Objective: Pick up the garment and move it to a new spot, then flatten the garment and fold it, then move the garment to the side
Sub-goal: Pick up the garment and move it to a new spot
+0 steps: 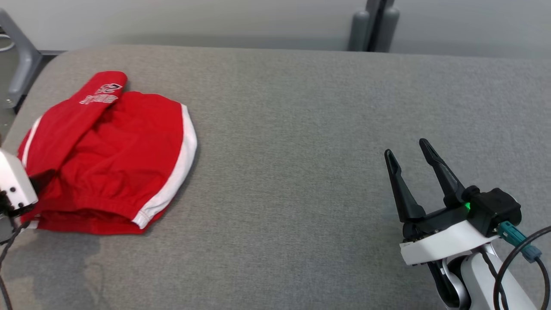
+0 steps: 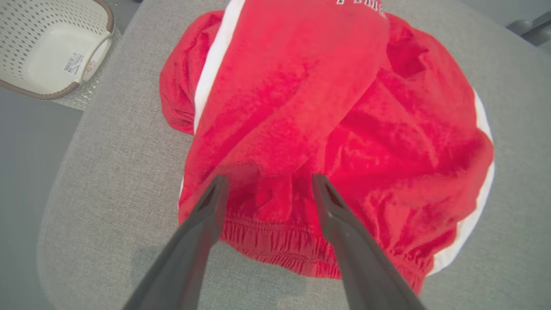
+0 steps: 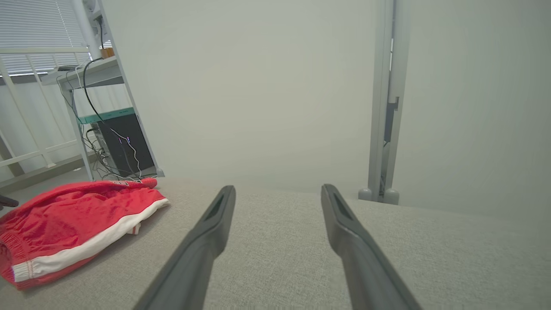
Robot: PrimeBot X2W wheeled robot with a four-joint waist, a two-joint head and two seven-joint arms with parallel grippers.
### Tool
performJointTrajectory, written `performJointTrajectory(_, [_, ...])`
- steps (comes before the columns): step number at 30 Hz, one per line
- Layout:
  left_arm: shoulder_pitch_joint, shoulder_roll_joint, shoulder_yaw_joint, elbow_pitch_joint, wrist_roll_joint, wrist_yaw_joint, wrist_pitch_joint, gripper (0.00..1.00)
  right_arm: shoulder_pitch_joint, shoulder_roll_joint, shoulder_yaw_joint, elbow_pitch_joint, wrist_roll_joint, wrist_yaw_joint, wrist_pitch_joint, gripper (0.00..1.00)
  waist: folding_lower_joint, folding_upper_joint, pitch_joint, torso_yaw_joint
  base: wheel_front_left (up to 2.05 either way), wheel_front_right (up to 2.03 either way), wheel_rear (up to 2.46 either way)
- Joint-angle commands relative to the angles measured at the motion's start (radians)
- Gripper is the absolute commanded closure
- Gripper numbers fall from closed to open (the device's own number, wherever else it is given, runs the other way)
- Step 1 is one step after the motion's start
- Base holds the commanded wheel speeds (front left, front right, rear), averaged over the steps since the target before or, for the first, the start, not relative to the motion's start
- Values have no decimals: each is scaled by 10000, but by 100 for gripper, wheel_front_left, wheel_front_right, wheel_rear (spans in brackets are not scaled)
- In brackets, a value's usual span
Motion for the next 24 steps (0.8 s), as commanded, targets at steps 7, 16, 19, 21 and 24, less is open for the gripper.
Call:
performJointTrajectory(7, [-77,490,-219,1034,-30,78,150,0,-291,-73,51,7,39,23,-5,0,0,0,502,-646,0,0,0])
performJointTrajectory(16, [139,339,-355,2049,-219,99,504,0,-383,-110,130,83,47,23,-5,0,0,0,536,-811,0,0,0])
performJointTrajectory(19, [87,338,-385,2114,-253,82,478,14,-356,-127,130,73,35,23,-5,0,0,0,562,-818,0,0,0])
performJointTrajectory(21, [29,330,-419,2148,-285,83,449,56,-340,-140,123,71,20,23,-5,0,0,0,582,-817,0,0,0])
performJointTrajectory(24, [-61,325,-487,2168,-276,63,416,100,-302,-134,109,92,4,23,-5,0,0,0,579,-789,0,0,0])
